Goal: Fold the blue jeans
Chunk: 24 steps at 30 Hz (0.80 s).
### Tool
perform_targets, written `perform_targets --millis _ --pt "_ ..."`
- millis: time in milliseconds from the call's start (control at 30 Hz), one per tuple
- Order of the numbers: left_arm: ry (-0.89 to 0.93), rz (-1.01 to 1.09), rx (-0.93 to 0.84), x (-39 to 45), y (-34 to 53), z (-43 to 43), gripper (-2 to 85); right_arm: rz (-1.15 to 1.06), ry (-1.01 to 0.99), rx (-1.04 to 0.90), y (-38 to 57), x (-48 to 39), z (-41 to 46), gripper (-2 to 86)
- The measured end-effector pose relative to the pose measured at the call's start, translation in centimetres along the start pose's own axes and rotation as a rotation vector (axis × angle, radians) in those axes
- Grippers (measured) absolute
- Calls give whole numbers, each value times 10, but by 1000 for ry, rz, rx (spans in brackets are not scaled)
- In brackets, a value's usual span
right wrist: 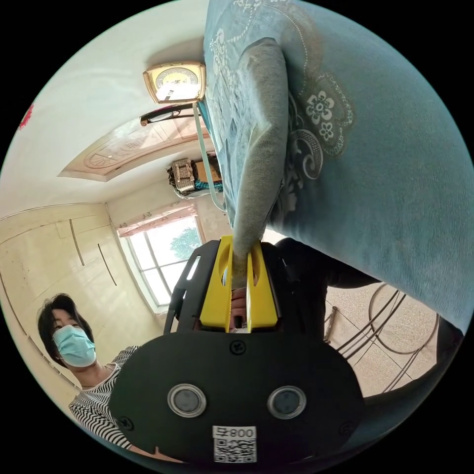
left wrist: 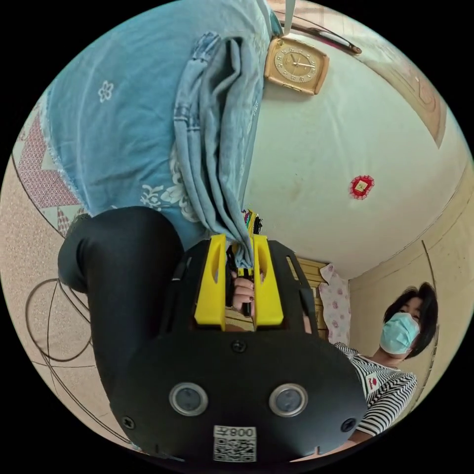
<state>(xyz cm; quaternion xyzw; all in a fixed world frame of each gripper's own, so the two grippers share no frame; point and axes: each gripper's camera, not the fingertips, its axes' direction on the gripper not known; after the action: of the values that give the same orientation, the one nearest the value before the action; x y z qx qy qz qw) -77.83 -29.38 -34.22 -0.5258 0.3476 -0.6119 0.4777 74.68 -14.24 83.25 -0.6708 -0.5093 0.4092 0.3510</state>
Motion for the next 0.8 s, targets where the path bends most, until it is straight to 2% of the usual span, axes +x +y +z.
perform_targets --millis 133,367,600,800 --pt "0 -42 156 -9 -1 -42 133 -4 -39 2 -2 -10 3 18" --pt "131 -58 353 -23 -6 -61 152 -9 -65 5 -5 -24 10 20" --pt "102 -43 355 -24 -25 -53 147 -29 -71 0 -5 -38 16 21" --pt "9 -50 328 -29 -45 -44 94 -23 -65 1 2 -36 17 12"
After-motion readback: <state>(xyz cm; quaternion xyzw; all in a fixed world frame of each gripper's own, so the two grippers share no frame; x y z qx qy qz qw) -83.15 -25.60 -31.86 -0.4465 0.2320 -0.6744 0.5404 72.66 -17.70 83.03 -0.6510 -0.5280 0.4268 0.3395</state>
